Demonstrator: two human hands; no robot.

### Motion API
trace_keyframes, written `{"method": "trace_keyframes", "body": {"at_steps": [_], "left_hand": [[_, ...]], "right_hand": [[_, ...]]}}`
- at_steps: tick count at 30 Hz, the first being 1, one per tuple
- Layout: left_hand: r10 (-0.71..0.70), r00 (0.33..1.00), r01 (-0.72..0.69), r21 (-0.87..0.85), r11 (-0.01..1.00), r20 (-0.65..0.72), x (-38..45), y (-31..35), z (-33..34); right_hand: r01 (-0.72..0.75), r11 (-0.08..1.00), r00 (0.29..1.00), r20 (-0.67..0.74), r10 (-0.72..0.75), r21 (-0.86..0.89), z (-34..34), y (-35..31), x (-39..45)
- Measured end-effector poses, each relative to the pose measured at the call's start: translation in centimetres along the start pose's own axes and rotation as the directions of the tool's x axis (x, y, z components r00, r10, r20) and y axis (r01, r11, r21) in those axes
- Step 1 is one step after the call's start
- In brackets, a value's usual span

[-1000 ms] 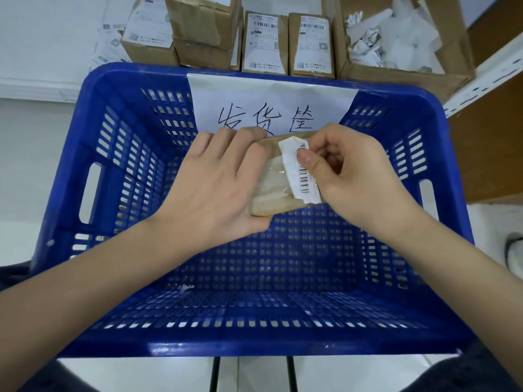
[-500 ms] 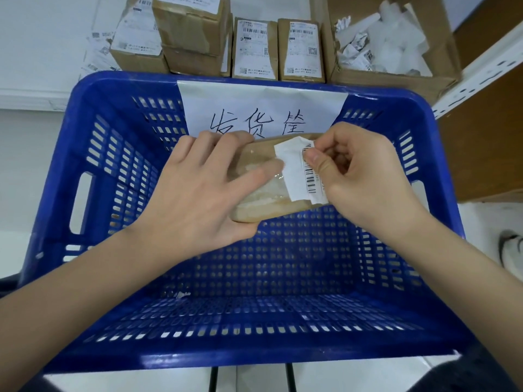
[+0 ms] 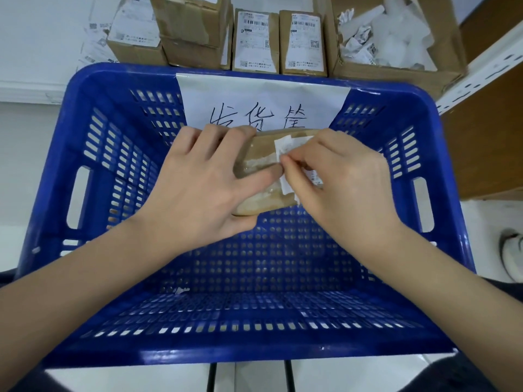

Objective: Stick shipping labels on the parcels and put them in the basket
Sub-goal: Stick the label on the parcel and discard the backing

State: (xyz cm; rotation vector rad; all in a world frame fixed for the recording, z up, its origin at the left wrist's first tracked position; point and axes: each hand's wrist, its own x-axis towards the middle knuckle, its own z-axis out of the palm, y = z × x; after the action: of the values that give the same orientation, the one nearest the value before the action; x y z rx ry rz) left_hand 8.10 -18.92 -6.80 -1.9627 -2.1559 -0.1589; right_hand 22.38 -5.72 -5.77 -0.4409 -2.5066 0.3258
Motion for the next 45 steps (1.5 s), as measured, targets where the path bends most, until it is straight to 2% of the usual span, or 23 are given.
{"method": "trace_keyframes", "body": {"at_steps": [3,7,11,13,21,24,27,30,36,45], "left_hand": [[-0.018,1.000,0.018,-0.012,1.000,0.001,-0.1,-0.2,0.4],[-0.022,0.999,0.022,-0.015,1.000,-0.049,0.0,-0.3,0.4],[0.023,0.997,-0.024,-0.011,1.000,-0.079,0.0,0.1,0.3],[0.021,0.997,-0.022,-0.010,1.000,-0.076,-0.1,0.2,0.3],[0.013,0.990,-0.017,-0.026,1.000,-0.137,-0.3,0.3,0.7],[-0.004,0.992,0.004,0.003,1.000,-0.122,-0.2,0.3,0.9],[-0.068,0.997,0.072,0.123,0.990,-0.032,-0.2,0.9,1.0],[-0.117,0.991,0.100,0.237,0.966,0.061,-0.1,1.6,1.0],[-0.091,0.995,0.083,0.186,0.979,0.035,0.1,1.7,1.2],[-0.057,0.998,0.058,0.183,0.982,-0.006,0.2,1.0,0.5]], "right_hand": [[-0.122,0.984,0.989,0.103,0.109,0.128,0.0,-0.2,0.0],[-0.367,0.883,0.925,0.219,0.312,0.292,-0.7,-0.2,0.6],[-0.521,0.814,0.839,0.327,0.434,0.257,-0.5,-0.2,0.4],[-0.525,0.821,0.835,0.321,0.447,0.223,-0.2,-0.4,0.2],[-0.456,0.842,0.874,0.322,0.363,0.287,0.1,-0.8,0.2],[-0.511,0.753,0.849,0.382,0.366,0.414,0.1,-0.6,0.2],[-0.564,0.626,0.823,0.428,0.374,0.538,0.1,-0.5,0.6],[-0.573,0.585,0.817,0.461,0.347,0.574,0.3,-0.8,0.7],[-0.579,0.563,0.813,0.475,0.337,0.590,0.0,-1.2,0.4],[-0.575,0.609,0.813,0.468,0.347,0.547,-2.2,-0.3,1.1]]}}
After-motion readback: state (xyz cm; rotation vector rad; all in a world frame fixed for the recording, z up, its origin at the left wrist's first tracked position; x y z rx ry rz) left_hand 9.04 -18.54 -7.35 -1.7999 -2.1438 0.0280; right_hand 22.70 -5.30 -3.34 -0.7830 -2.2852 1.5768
